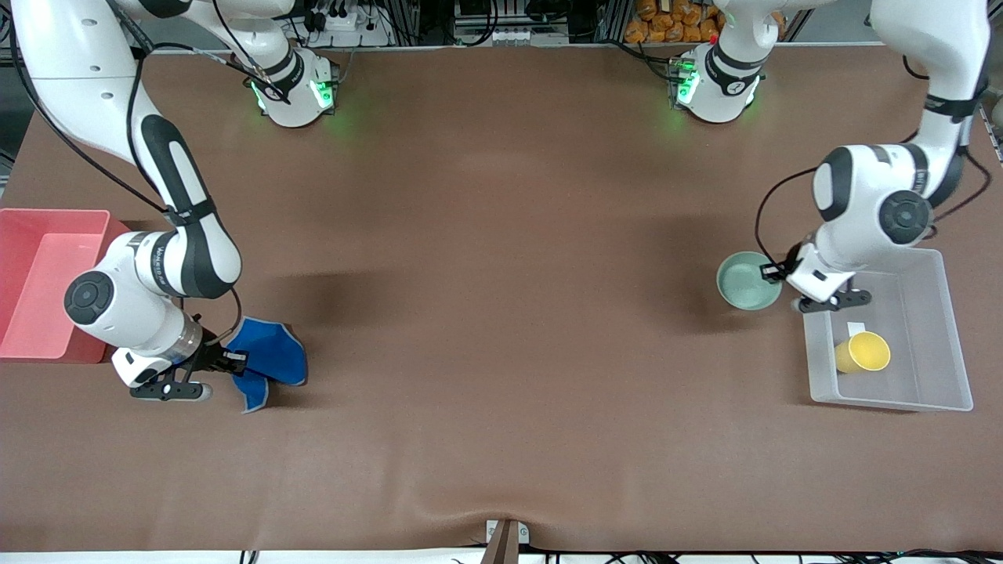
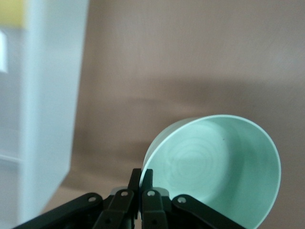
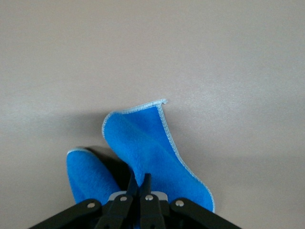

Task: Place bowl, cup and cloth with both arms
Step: 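Carry the bowl into the bin while the right gripper lifts the cloth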

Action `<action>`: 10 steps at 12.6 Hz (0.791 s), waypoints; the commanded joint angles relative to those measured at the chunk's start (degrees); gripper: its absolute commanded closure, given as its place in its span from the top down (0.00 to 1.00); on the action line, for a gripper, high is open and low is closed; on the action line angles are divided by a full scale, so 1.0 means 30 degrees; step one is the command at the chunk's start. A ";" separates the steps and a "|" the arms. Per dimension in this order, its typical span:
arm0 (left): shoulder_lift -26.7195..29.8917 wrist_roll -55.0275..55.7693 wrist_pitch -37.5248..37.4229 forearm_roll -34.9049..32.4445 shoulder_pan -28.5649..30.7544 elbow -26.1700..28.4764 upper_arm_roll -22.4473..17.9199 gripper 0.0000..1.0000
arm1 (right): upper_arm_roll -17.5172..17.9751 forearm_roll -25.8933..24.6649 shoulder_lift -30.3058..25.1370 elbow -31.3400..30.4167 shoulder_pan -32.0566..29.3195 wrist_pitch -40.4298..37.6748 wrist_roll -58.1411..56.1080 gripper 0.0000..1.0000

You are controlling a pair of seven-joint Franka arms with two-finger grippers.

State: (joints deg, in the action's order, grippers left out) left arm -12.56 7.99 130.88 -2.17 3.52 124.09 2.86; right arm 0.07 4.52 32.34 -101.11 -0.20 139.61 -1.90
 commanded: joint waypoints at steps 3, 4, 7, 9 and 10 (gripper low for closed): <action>0.0114 -0.0753 -0.4889 -0.0362 0.0262 -0.4619 -0.0918 0.00 | 0.0034 0.0309 -0.0554 0.1003 0.0239 -0.2555 -0.0218 0.00; 0.0347 -0.1890 -0.5447 -0.0274 0.0262 -0.4712 -0.1619 0.00 | 0.0034 0.0280 -0.0554 0.1530 0.0386 -0.3550 -0.0101 0.00; 0.0701 -0.5728 -0.5569 0.0079 0.0611 -0.4391 -0.3992 0.00 | 0.0034 0.0164 -0.0583 0.2735 0.0709 -0.5694 -0.0274 0.00; 0.0409 -0.7260 -0.5308 0.0514 0.1663 -0.4361 -0.4496 0.00 | 0.0034 -0.0739 -0.0875 0.2707 0.1118 -0.5815 -0.0363 0.00; 0.0147 -0.7640 -0.4871 0.1185 0.2075 -0.4361 -0.4932 0.00 | 0.0034 -0.1441 -0.1021 0.2707 0.1323 -0.5932 -0.0364 0.00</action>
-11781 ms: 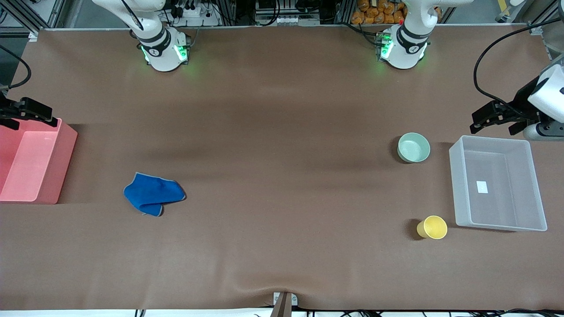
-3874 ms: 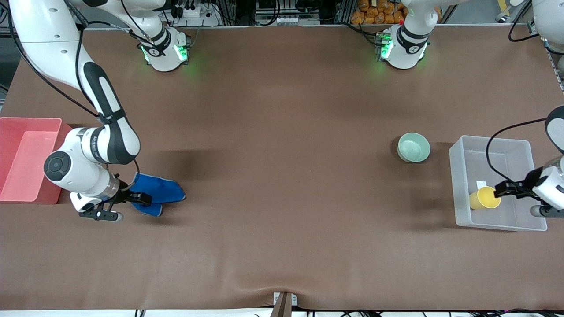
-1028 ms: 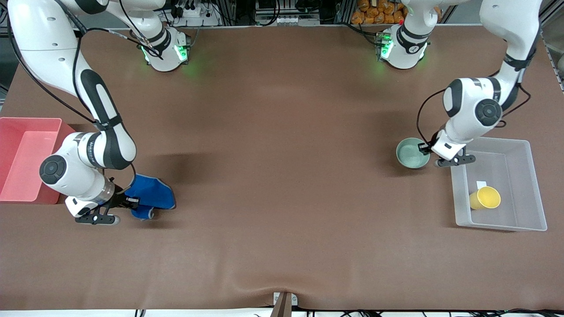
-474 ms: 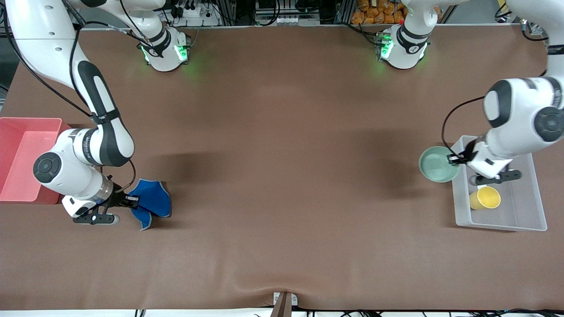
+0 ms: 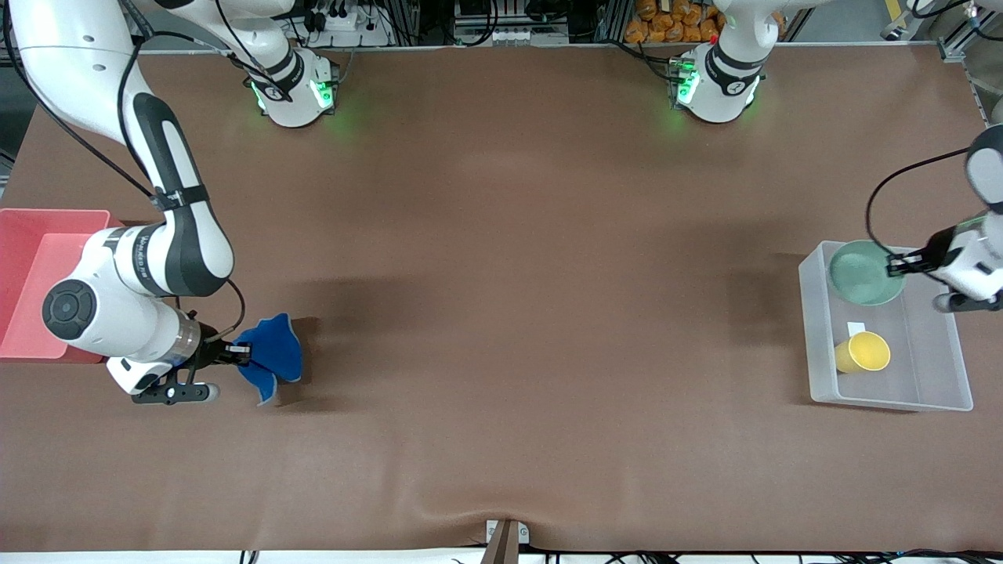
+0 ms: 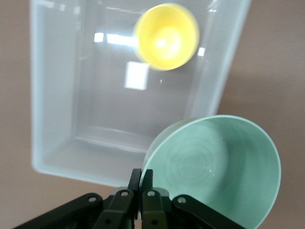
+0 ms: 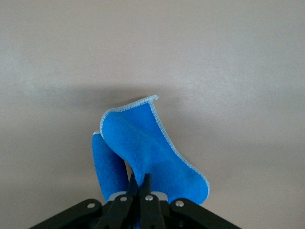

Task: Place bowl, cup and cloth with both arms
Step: 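Carry the bowl into the bin while the right gripper lifts the cloth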

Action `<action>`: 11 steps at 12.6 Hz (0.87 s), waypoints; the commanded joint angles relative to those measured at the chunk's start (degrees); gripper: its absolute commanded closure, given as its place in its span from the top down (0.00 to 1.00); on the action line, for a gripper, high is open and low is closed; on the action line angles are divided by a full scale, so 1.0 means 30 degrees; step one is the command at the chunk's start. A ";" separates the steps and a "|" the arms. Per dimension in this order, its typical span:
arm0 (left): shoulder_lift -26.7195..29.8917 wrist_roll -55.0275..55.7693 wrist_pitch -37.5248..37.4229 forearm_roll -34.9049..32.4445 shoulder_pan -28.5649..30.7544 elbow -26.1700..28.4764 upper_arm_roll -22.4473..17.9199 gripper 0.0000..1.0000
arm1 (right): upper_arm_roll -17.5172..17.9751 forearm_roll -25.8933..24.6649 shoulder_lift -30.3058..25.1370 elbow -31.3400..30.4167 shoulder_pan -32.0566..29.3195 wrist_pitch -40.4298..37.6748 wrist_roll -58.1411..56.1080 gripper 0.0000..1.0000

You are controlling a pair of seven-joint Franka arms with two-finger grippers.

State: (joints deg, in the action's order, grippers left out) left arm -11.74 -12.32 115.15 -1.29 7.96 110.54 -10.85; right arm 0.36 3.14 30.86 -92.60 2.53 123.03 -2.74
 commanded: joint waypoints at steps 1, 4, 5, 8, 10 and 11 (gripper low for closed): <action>-0.0479 -0.1744 0.0927 0.1653 0.0599 0.0186 -0.0804 0.00 | -0.0061 -0.1627 -0.0561 -0.0129 0.0562 -0.0434 -0.0171 0.00; -0.1767 -0.2836 0.2451 0.2684 0.0628 0.0186 -0.1511 0.00 | -0.0061 -0.1838 -0.0620 -0.0100 0.0592 -0.0464 -0.0259 0.00; -0.2120 -0.2866 0.2949 0.2744 0.0687 0.0186 -0.1512 0.00 | -0.0061 -0.1867 -0.0620 -0.0041 0.0592 -0.0435 -0.0259 0.00; -0.2854 -0.3100 0.3859 0.2774 0.1038 0.0360 -0.1512 0.00 | -0.0119 -0.2247 -0.0532 0.0572 0.0446 -0.0376 -0.1252 0.00; -0.3001 -0.3566 0.4738 0.2832 0.1214 0.0916 -0.1512 0.00 | -0.0119 -0.2598 -0.0532 0.0866 0.0387 -0.0376 -0.1577 0.00; -0.3089 -0.3917 0.5118 0.3180 0.1359 0.1064 -0.1512 0.00 | -0.0148 -0.2919 -0.0619 0.0983 0.0387 -0.0376 -0.1694 0.00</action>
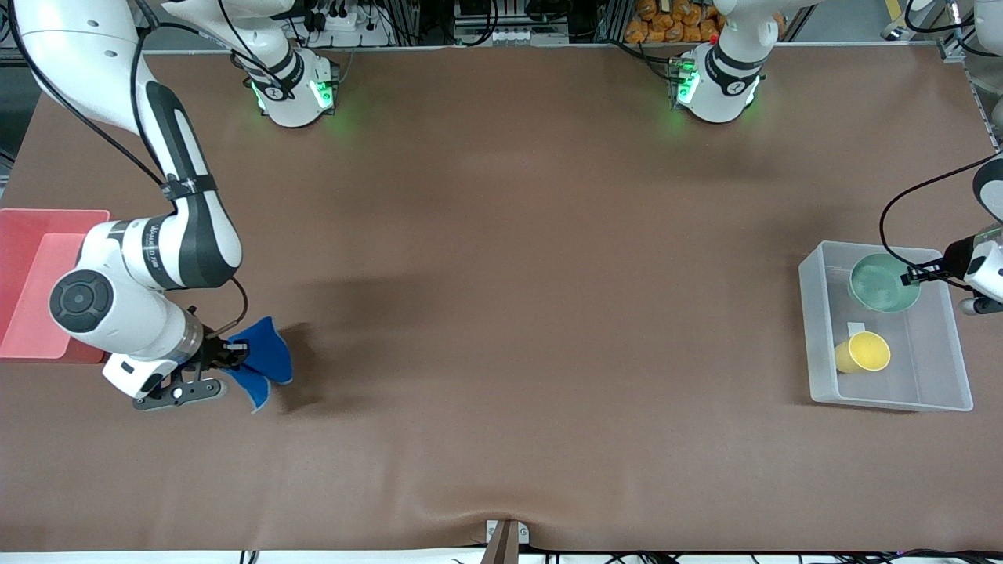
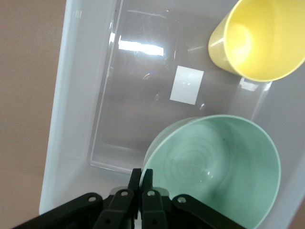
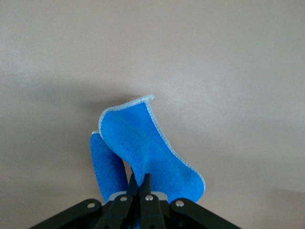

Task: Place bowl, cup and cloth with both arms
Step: 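Carry the bowl into the bin while the right gripper lifts the cloth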

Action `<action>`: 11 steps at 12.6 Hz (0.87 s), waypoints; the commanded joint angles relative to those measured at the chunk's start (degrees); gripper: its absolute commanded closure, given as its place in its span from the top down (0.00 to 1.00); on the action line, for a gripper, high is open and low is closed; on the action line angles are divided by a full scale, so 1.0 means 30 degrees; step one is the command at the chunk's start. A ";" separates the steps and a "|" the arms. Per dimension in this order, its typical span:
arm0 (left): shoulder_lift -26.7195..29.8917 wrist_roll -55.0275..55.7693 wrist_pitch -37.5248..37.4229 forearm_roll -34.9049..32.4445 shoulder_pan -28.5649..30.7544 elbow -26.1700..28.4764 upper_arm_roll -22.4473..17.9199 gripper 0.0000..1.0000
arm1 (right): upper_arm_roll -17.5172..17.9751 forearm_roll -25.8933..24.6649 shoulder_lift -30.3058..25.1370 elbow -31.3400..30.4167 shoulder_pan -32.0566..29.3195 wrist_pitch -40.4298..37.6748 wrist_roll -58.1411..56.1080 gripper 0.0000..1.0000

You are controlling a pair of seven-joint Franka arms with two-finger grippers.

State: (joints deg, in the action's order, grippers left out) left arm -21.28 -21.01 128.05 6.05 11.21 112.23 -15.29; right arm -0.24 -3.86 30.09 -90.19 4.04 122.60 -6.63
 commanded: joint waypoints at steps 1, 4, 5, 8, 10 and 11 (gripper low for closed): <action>-0.0199 -0.1490 0.1285 0.0971 0.0336 0.0704 -0.0031 0.00 | 0.0050 -0.0965 -0.0537 0.0817 -0.0117 -0.0349 -0.0802 0.00; -0.1136 -0.2051 0.3305 0.1383 0.0366 0.1291 -0.0002 0.00 | -0.0009 -0.1466 -0.1326 0.1790 -0.0379 -0.1516 -0.1538 0.00; -0.1546 -0.2051 0.3746 0.1383 0.0366 0.1350 -0.0001 0.00 | -0.0009 -0.1467 -0.1765 0.1791 -0.0409 -0.2334 -0.1539 0.00; -0.2572 -0.2457 0.5124 0.1383 0.0337 0.1438 0.0028 0.00 | -0.0009 -0.1467 -0.3082 0.1791 -0.0585 -0.4126 -0.1597 0.00; -0.2926 -0.3423 0.5391 0.1383 0.0395 0.1293 0.0028 0.00 | -0.0038 -0.2136 -0.4370 0.1761 -0.0615 -0.5441 -0.2443 0.00; -0.2898 -0.3602 0.5391 0.1383 0.0280 0.1205 0.0028 0.17 | -0.0009 -0.2633 -0.4928 0.1790 -0.0760 -0.6173 -0.2476 0.00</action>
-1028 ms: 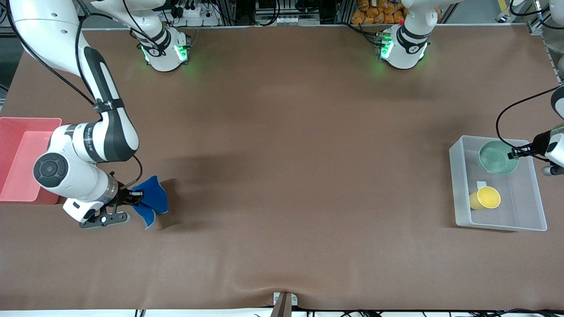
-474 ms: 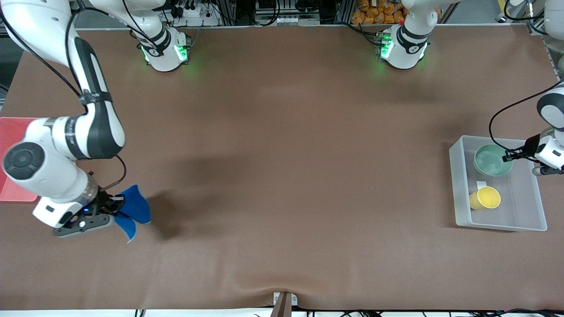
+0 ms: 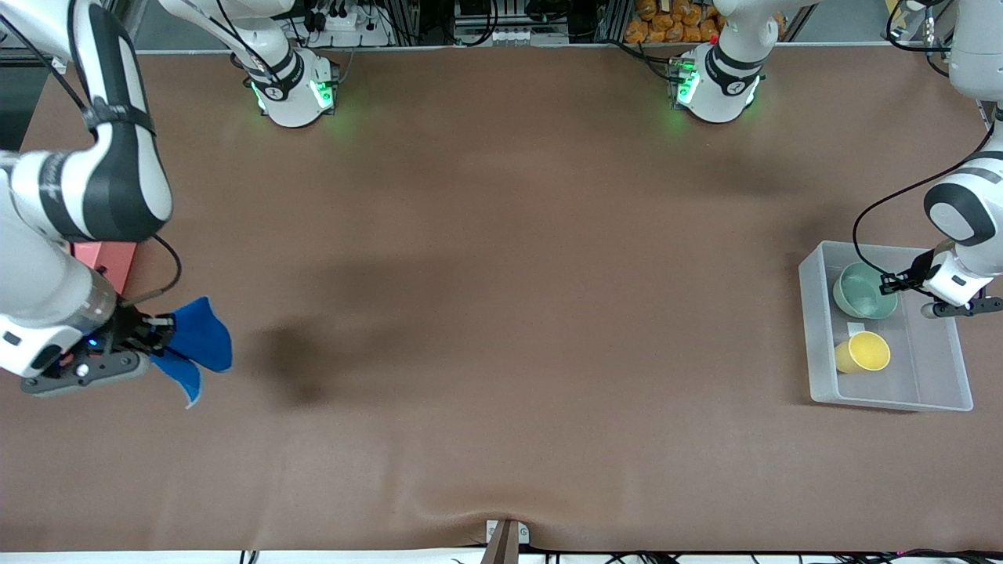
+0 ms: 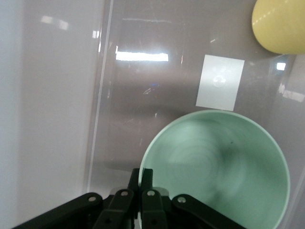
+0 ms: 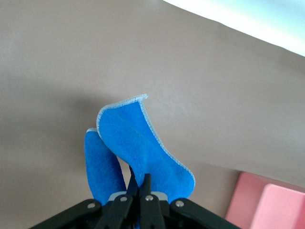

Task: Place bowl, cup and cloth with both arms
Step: 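Carry the bowl into the bin while the right gripper lifts the cloth, then drop the cloth into the pink bin while the left gripper releases the bowl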

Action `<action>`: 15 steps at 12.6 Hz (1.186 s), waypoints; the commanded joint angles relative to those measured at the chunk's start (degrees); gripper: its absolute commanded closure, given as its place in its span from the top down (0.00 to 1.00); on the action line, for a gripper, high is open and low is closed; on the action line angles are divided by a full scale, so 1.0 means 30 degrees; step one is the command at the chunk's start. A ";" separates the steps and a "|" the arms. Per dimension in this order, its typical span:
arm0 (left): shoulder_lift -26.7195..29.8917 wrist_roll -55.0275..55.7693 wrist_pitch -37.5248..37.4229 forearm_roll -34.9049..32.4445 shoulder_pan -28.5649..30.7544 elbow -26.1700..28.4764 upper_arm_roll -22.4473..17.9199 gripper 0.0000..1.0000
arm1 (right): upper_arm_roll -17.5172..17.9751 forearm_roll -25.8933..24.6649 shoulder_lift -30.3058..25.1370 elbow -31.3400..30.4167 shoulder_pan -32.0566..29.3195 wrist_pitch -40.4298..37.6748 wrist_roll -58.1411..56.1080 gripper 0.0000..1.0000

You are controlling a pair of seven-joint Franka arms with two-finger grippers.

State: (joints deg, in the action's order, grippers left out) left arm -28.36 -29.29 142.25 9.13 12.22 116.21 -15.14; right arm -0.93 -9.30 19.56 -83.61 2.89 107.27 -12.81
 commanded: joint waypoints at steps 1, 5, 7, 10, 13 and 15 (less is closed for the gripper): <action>-0.0479 -0.0756 0.0602 0.0356 -0.0262 -0.0211 -0.0052 0.31 | 0.0224 -0.1522 -0.1772 -0.0403 -0.0493 -0.1709 -0.0447 0.00; -0.0012 -0.0667 0.0339 0.0240 -0.1318 -0.0622 -0.0111 0.59 | 0.0253 -0.1881 -0.2420 -0.0403 -0.2042 -0.2447 -0.2465 0.00; 0.0428 -0.0638 -0.1002 0.0034 -0.1377 -0.1058 -0.0140 0.68 | 0.0224 -0.1881 -0.2304 -0.0403 -0.3241 -0.2448 -0.3868 0.00; 0.1161 -0.0638 -0.3809 -0.0460 -0.1377 -0.2431 -0.0169 1.00 | 0.0224 -0.1852 -0.1603 -0.0403 -0.6284 -0.2098 -0.7117 0.00; 0.2243 -0.0375 -0.5928 -0.0728 -0.1406 -0.3492 -0.0169 1.00 | 0.0224 -0.1881 0.0267 -0.0491 -0.9010 0.0880 -1.0398 0.00; 0.3092 -0.0374 -0.6456 -0.0728 -0.1639 -0.3581 -0.0169 1.00 | 0.0253 -0.1823 0.1762 -0.0491 -1.0944 0.3662 -1.2623 0.00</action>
State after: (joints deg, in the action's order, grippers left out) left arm -21.72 -30.45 125.24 8.11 8.18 105.27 -15.29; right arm -1.49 -14.00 20.74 -86.17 -25.26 113.53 -45.85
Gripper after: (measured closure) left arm 0.000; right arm 0.974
